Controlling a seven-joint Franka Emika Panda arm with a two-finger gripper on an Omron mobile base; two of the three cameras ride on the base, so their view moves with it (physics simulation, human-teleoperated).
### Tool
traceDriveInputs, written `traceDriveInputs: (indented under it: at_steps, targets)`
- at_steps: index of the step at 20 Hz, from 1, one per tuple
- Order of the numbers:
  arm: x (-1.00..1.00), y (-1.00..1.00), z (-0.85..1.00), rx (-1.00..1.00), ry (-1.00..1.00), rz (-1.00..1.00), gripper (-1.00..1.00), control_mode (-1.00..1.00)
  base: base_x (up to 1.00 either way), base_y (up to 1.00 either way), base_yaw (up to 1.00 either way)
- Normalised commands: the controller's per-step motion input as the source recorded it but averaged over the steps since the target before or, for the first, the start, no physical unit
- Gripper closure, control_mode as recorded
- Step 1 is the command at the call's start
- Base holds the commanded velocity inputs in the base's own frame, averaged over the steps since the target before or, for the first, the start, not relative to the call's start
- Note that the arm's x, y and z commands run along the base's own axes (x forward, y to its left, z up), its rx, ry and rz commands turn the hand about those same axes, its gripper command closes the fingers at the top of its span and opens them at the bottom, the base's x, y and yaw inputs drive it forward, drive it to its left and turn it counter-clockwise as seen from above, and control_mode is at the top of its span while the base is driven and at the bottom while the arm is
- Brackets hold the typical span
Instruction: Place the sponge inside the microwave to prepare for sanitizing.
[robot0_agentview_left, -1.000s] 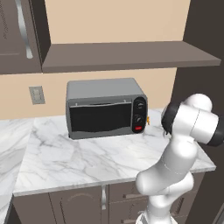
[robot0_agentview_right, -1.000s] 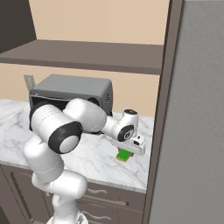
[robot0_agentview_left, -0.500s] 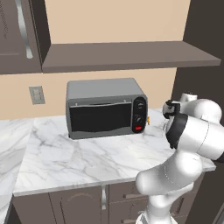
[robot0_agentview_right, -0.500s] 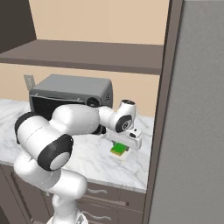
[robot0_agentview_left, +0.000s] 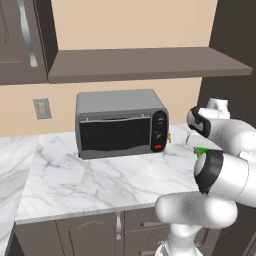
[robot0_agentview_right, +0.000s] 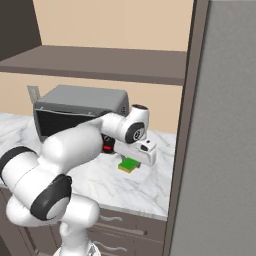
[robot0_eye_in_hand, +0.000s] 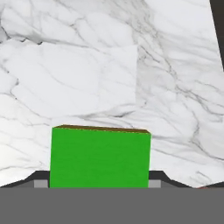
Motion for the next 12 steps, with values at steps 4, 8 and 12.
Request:
traceDriveInputs:
  at_steps: [4, 8, 12]
  targets:
    - [-0.43, 0.17, 0.4, 0.0, 0.02, -0.06, 1.0, -1.0, 0.0, 0.0, 0.0]
    - [-0.49, 0.2, 0.4, 0.0, 0.0, 0.0, 1.0, -1.0, 0.0, 0.0, 0.0]
    - [-0.45, 0.28, 0.43, 0.0, -0.03, 0.0, 1.0, -1.0, 0.0, 0.0, 0.0]
